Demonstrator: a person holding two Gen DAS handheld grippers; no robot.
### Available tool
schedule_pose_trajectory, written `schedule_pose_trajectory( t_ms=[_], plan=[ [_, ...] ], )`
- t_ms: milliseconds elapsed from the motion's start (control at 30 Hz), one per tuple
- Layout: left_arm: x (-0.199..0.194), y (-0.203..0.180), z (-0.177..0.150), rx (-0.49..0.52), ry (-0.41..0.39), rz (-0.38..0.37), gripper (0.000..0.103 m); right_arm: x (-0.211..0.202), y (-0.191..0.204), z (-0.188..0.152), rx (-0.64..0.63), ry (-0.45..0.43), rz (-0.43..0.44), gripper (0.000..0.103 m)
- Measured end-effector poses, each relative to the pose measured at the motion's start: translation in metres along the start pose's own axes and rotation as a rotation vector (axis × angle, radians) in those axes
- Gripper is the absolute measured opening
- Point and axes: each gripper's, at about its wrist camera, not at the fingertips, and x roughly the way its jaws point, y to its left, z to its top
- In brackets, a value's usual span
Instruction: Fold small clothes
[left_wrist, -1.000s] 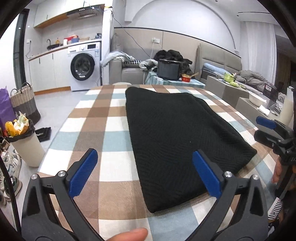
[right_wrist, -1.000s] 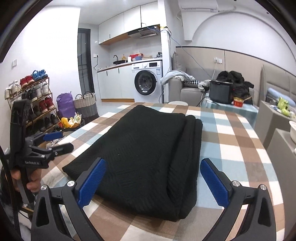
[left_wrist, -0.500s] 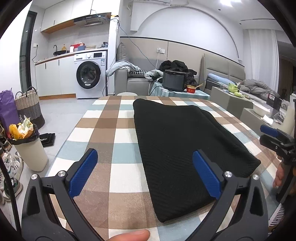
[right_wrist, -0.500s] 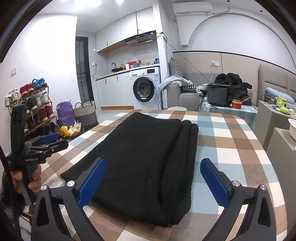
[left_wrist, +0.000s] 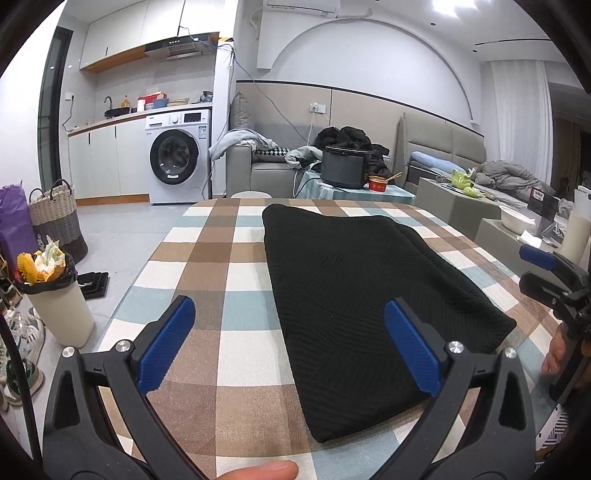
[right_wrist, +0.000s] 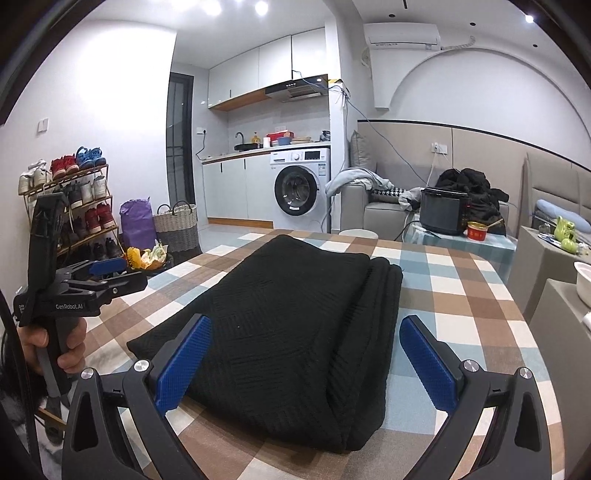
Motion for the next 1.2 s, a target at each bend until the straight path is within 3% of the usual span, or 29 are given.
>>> schedule_pose_trajectory(
  t_ms=[1200],
  plan=[
    [-0.0054, -0.0001, -0.0005, -0.005, -0.007, -0.003, 0.102, 0.0024, -0.0063, -0.0002, 0.05, 0.016, 0.007, 0.103]
  ],
)
